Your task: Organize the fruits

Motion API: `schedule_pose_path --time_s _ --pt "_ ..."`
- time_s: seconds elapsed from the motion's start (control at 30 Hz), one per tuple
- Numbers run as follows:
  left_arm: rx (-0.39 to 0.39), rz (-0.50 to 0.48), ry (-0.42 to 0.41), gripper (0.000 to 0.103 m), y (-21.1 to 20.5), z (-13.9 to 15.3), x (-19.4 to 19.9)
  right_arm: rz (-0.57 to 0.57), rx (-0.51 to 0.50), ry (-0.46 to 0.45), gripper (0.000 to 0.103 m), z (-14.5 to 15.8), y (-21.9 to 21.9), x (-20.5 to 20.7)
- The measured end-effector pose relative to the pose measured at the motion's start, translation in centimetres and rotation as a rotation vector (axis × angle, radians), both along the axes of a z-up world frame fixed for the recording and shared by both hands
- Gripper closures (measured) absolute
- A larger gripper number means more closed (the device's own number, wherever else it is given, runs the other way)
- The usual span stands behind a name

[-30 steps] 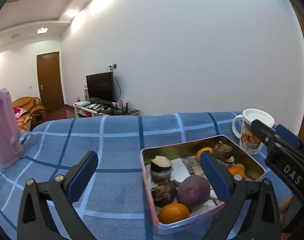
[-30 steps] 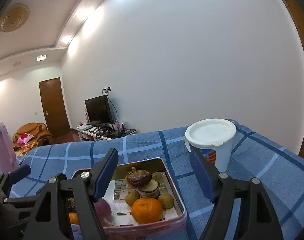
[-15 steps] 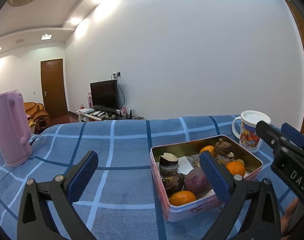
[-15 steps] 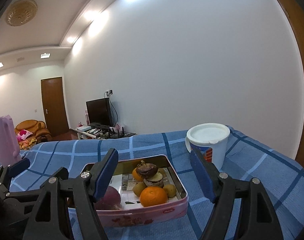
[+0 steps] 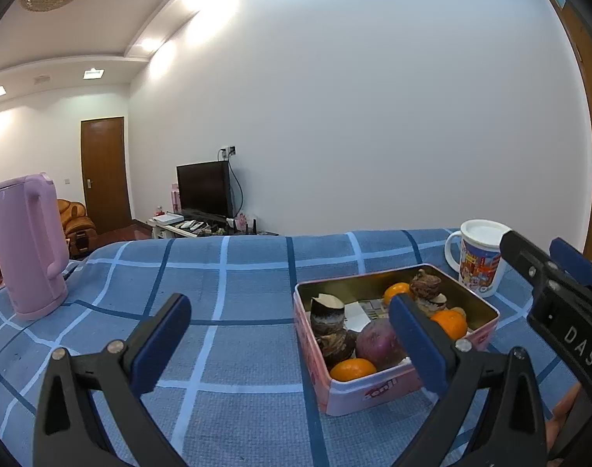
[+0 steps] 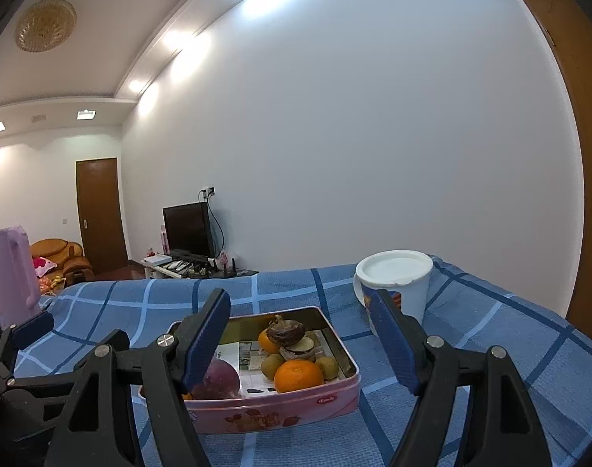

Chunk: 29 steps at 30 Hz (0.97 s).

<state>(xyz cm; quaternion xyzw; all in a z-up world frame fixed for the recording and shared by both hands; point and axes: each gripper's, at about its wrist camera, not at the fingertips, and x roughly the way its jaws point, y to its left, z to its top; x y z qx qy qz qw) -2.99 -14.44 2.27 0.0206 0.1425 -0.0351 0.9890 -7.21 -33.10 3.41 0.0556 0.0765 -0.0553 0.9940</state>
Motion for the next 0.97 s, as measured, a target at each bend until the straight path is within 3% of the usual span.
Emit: schedule_pose_path --time_s 0.97 --pt "-0.005 -0.009 0.017 0.0 -0.22 -0.01 -0.19 -0.012 0.021 0.046 0.027 -0.15 -0.35 0.39"
